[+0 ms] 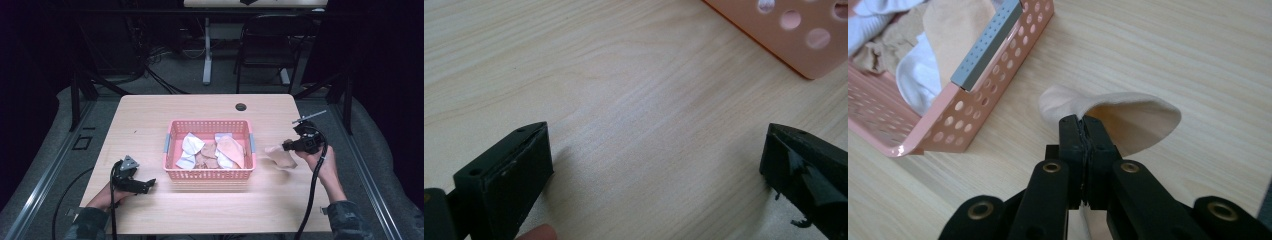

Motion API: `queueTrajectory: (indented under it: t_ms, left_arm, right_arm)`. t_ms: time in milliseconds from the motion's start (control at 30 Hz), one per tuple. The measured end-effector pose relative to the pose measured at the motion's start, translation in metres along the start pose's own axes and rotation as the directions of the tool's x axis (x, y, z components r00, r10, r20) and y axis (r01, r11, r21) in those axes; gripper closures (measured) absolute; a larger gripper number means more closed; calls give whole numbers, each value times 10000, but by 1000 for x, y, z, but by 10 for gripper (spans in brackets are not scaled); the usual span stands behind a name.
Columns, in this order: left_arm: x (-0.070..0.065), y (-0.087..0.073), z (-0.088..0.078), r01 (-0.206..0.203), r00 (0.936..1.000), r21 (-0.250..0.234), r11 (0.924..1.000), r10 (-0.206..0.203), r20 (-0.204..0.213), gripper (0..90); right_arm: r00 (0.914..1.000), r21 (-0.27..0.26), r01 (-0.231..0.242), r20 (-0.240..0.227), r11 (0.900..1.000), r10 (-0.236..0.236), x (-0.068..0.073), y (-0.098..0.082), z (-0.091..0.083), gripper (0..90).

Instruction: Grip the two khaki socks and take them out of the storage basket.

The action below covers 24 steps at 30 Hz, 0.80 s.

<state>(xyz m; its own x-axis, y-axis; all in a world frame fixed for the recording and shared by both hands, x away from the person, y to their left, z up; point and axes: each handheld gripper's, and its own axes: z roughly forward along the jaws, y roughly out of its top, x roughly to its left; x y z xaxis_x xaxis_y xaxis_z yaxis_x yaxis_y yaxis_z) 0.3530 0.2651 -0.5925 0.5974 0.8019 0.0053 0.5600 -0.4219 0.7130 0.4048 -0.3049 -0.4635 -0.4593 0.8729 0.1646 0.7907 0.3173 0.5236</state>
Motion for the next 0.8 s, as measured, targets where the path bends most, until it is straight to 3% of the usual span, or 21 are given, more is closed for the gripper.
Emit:
queueTrajectory:
  t_ms: [367,400,533,800]
  left_arm:
    - [0,0,0,0,10000,-2,10000,0,-4,4]
    - [0,0,0,6,10000,-3,10000,-6,-3,4]
    - [0,0,0,0,10000,-2,10000,0,-4,4]
    - [0,0,0,0,10000,0,10000,0,-2,4]
  right_arm:
    - [9995,821,-299,102,9962,292,-9,-9,24,885]
    - [9991,1085,-264,345,9937,228,-10,-10,27,884]
    - [9989,1408,-281,412,9896,225,-13,-13,33,883]
    - [9970,1309,-756,252,9885,729,-20,-17,37,874]
